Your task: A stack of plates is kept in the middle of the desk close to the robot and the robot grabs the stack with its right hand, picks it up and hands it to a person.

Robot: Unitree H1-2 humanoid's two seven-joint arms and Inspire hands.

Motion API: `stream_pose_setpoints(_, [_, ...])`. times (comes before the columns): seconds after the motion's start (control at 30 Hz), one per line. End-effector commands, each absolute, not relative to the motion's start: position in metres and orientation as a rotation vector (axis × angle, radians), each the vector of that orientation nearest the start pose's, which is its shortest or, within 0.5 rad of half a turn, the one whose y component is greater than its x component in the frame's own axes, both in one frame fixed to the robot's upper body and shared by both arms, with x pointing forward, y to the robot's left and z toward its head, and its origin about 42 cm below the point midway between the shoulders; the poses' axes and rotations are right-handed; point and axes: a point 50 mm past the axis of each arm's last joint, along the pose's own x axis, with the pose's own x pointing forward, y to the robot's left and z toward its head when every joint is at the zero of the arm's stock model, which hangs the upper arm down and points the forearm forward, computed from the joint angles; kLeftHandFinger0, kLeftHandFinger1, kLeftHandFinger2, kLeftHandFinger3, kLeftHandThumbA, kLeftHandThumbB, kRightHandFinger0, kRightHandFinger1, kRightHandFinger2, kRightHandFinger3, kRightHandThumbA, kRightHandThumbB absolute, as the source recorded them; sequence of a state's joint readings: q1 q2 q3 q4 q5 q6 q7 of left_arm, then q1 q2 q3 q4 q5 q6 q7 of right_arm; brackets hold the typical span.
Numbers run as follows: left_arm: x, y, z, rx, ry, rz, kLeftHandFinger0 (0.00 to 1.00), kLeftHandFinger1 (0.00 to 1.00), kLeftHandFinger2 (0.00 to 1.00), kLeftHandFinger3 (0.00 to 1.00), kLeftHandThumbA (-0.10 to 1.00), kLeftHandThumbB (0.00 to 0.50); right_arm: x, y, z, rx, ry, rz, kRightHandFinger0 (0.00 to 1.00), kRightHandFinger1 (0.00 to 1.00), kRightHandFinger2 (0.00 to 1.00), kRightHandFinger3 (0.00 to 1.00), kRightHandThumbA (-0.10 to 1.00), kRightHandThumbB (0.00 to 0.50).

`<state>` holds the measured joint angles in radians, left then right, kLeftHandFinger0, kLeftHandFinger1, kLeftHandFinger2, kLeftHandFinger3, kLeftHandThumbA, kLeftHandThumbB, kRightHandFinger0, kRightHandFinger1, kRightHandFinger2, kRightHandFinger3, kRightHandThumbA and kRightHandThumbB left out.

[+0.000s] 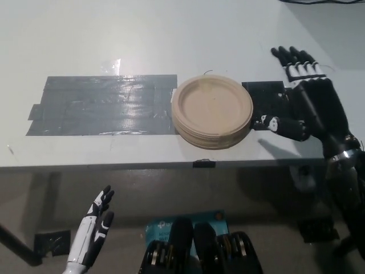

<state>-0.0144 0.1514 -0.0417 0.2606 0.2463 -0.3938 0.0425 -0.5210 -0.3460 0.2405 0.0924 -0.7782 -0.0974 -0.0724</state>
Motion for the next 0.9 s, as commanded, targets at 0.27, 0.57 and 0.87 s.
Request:
stream_pose_setpoints(0.27, [0.289, 0.257, 0.071, 0.393, -0.226, -0.076, 1.0, 1.0, 1.0, 1.0, 1.0, 0.341, 0.441, -0.211, 0.277, -1.341, -0.63, 0.22, 1.0, 1.0, 1.0, 1.0, 1.0, 0.5])
stream_pose_setpoints(0.57, [0.291, 0.257, 0.072, 0.403, -0.228, -0.083, 1.0, 1.0, 1.0, 1.0, 1.0, 0.344, 0.447, -0.209, 0.276, -1.413, -0.635, 0.227, 1.0, 1.0, 1.0, 1.0, 1.0, 0.5])
stream_pose_setpoints(0.87, [0.293, 0.256, 0.072, 0.401, -0.226, -0.082, 1.0, 1.0, 1.0, 1.0, 1.0, 0.368, 0.455, -0.205, 0.262, -1.45, -0.636, 0.229, 1.0, 1.0, 1.0, 1.0, 1.0, 0.5])
